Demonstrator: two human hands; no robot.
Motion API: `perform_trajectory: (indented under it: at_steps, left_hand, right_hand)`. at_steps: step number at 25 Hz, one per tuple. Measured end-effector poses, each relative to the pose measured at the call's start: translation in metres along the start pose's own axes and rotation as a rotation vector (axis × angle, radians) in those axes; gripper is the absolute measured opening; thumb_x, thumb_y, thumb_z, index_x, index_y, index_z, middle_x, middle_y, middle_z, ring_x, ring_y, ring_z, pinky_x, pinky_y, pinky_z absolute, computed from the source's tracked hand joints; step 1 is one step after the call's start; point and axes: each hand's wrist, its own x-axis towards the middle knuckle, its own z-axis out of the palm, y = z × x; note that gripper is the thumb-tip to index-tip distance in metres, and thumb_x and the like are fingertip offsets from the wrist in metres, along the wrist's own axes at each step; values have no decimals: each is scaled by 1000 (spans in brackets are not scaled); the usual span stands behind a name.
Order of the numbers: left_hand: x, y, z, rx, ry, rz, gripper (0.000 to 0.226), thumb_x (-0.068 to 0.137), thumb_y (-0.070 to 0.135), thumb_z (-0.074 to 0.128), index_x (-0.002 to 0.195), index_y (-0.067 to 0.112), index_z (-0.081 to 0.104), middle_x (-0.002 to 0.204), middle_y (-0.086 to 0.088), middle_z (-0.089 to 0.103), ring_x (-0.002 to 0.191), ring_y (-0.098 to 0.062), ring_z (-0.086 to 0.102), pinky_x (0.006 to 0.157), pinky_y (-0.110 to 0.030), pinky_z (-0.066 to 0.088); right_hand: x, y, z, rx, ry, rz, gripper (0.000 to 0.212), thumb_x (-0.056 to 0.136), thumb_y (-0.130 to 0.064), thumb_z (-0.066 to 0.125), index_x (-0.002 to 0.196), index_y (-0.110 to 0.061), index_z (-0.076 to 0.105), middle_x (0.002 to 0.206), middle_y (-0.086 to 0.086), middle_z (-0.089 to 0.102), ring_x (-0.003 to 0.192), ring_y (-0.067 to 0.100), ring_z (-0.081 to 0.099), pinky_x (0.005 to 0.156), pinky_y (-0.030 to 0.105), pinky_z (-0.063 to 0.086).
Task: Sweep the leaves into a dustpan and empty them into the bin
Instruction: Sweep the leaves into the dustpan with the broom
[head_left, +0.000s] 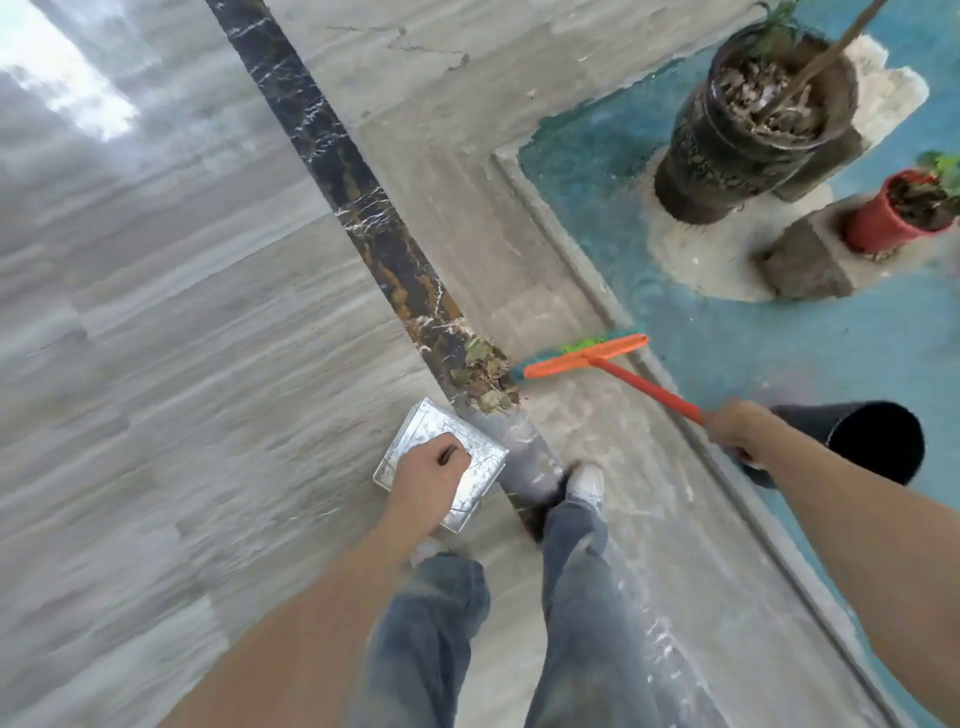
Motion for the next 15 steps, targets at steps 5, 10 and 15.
perform_trajectory:
  at_steps: [5, 10, 15]
  left_hand:
    - [-2, -20, -20, 80, -12, -55, 27, 84, 7, 55, 59, 12, 48, 50, 10, 39, 54, -12, 35, 58, -31, 31]
    - [7, -37, -30, 15, -47, -136, 42, 90, 25, 62, 59, 10, 40, 59, -4, 29, 57, -17, 26, 57, -32, 21]
    - [19, -53, -26, 141, -60, -121, 46, 92, 30, 63, 59, 2, 45, 53, 5, 24, 52, -15, 22, 51, -30, 18]
  right_hand:
    - [-54, 5, 88, 405, -88, 154, 40, 97, -36, 42, 77, -3, 50, 48, 12, 47, 33, 18, 40, 41, 20, 36]
    - [-70, -17, 110, 299, -18, 38, 54, 97, -50, 34, 75, -4, 53, 54, 11, 58, 37, 24, 52, 44, 22, 40]
    - [-58, -42, 111, 344, -37, -10, 36, 94, -37, 42, 86, -5, 55, 61, 10, 59, 41, 23, 52, 42, 20, 38]
